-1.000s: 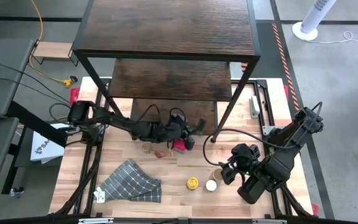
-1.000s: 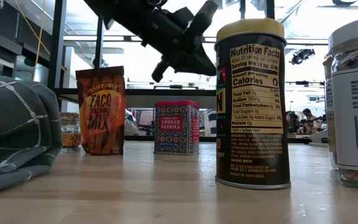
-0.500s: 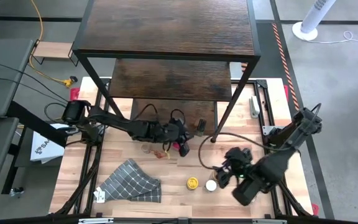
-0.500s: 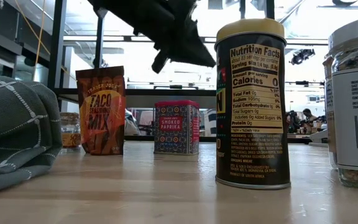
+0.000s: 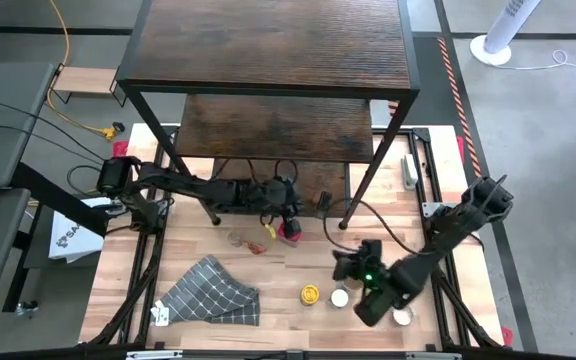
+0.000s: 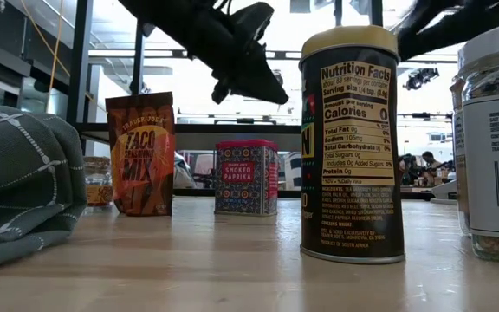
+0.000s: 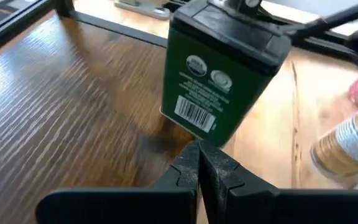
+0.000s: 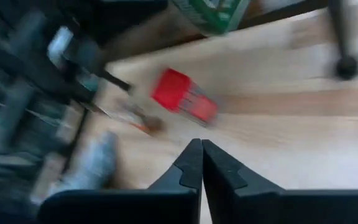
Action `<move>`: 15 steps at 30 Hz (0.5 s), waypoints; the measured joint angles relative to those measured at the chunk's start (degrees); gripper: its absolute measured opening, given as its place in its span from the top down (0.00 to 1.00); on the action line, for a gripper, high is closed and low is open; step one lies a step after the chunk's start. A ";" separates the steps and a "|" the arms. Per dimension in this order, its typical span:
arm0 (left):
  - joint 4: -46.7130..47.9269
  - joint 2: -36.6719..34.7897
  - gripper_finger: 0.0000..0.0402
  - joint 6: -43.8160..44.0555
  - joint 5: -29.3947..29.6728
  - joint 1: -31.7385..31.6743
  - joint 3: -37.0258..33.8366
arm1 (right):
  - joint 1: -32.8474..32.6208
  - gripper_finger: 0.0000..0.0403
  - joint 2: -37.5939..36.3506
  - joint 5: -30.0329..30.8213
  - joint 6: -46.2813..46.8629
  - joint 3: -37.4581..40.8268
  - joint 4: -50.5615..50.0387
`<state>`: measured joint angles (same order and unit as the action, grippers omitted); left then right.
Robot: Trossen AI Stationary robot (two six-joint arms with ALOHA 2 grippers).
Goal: Shelf spices
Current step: Put the black seasoning can on the shelf
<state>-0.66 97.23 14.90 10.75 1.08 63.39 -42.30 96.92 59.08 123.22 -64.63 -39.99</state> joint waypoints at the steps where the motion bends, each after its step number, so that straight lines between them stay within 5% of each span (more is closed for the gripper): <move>1: -0.06 0.00 1.00 -0.71 -0.77 -0.51 -0.13 | 0.69 0.99 0.00 1.97 -1.44 1.97 5.85; 4: -0.35 0.00 1.00 -1.08 -1.51 -2.00 -0.21 | 3.06 1.00 -0.09 3.41 -6.99 6.51 17.23; 15: -1.03 0.00 1.00 -1.53 -2.56 -3.06 -0.35 | 13.07 1.00 -0.07 5.29 -11.05 8.89 29.20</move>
<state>-1.69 97.23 13.38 8.19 -1.98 63.04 -29.23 96.86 64.37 112.17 -55.73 -10.78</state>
